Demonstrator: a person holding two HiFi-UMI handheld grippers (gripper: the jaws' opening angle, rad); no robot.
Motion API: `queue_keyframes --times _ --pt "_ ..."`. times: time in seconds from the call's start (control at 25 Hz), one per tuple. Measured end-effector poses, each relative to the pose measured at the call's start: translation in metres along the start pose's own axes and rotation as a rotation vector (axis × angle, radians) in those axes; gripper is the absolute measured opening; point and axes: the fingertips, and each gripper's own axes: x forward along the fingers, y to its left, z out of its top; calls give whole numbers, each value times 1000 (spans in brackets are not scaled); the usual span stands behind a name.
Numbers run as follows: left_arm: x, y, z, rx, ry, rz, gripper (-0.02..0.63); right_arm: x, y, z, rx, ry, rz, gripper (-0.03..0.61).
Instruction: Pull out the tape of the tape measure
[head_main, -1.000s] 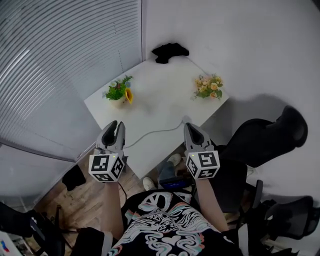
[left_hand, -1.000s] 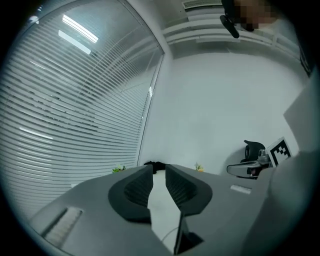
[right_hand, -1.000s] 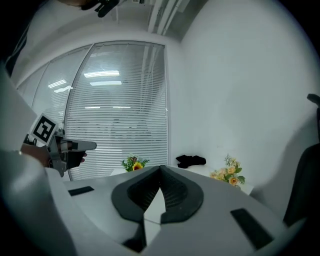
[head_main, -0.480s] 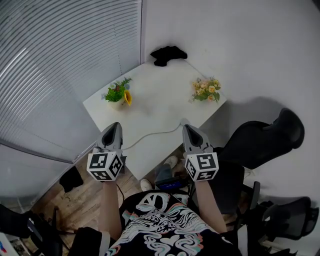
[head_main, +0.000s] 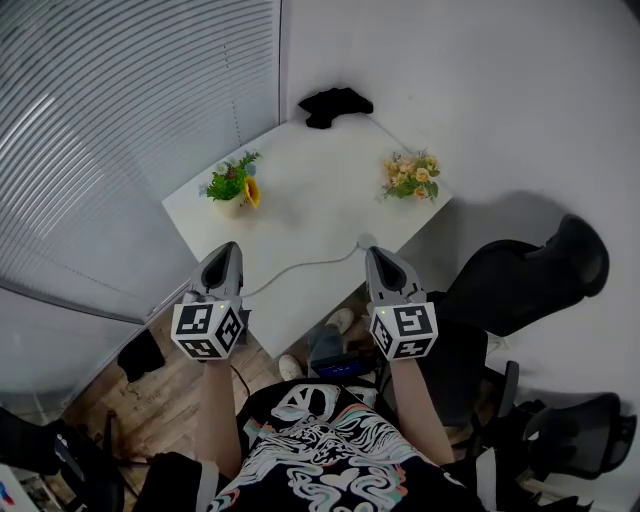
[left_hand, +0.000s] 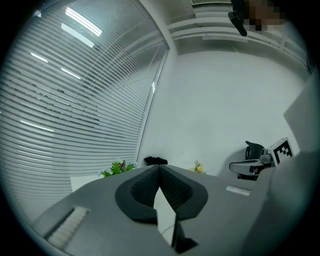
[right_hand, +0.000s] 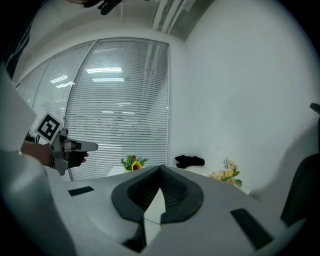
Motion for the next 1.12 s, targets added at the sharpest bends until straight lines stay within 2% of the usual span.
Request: queue_keyframes --times 1.12 --pt "20 -25 -15 58 56 -22 3 -9 -34 -20 28 36 -15 2"
